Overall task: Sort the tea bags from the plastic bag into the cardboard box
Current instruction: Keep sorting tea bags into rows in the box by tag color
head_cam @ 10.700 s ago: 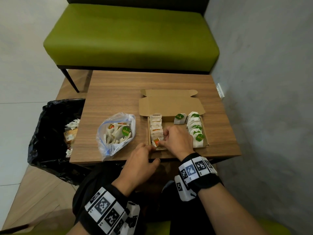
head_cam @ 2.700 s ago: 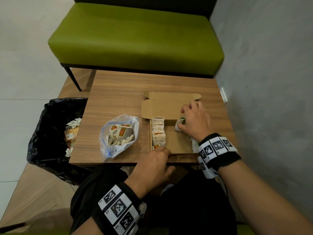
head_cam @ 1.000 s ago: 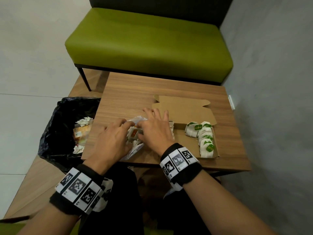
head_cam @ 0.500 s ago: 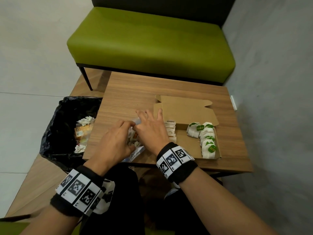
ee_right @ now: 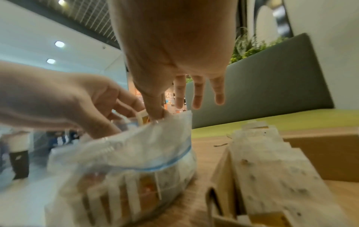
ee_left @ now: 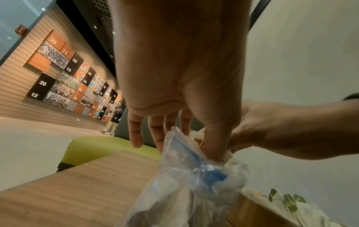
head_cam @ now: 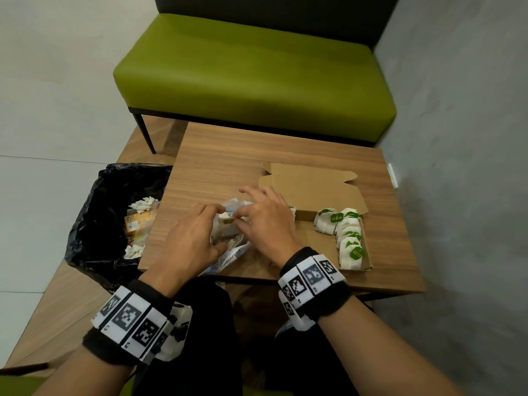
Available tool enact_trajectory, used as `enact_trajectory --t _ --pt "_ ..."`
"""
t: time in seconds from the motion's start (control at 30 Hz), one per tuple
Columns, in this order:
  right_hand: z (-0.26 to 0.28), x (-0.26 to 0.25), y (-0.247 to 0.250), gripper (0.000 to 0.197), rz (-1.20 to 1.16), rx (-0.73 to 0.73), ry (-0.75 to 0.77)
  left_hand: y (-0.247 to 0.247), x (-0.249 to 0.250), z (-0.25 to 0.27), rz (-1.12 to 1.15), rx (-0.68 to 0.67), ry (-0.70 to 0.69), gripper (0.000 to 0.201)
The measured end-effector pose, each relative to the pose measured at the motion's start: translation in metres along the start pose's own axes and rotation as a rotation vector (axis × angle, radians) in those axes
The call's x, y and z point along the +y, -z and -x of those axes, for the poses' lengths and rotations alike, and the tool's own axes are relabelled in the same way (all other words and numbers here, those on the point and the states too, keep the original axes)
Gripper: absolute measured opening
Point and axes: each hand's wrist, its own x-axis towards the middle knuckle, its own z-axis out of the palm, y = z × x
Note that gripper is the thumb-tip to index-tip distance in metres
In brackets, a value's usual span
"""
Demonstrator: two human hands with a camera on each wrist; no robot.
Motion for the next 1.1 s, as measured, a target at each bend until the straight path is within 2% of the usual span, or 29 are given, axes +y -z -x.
enact_trajectory --t 0.07,0.23,0.37,0.5,0.6,0.73,0.87,0.97,1.1 --pt "0.004 0.005 0.005 0.015 -0.164 0.071 -0.064 0.002 0.001 0.002 0.006 0.011 -0.020 0.067" --pt "0.018 0.014 0.026 0.014 -0.456 0.065 -0.218 0.013 0.009 0.013 -0.025 0.068 -0.020 0.057" --pt "0.037 0.024 0.045 0.011 -0.685 -0.009 -0.306 0.022 0.028 0.027 0.227 0.218 -0.106 0.043" --pt "0.057 0.029 0.057 0.011 -0.892 -0.094 -0.307 0.017 0.050 0.034 0.573 0.032 -0.114 0.018" --pt "0.068 0.033 0.060 0.017 -1.004 -0.093 -0.345 0.013 0.057 0.037 0.666 -0.018 -0.124 0.007" --pt "0.079 0.035 0.059 0.025 -1.128 -0.068 -0.395 0.004 0.061 0.038 0.728 -0.012 -0.093 0.006" --pt "0.089 0.037 0.064 0.017 -1.327 -0.076 -0.414 -0.001 0.065 0.041 0.945 -0.029 0.008 0.011" --pt "0.098 0.038 0.066 0.026 -1.469 -0.098 -0.380 -0.003 0.069 0.043 1.070 -0.038 0.041 0.012" --pt "0.104 0.038 0.059 0.035 -1.485 -0.068 -0.314 -0.008 0.077 0.043 1.103 -0.072 0.040 0.012"
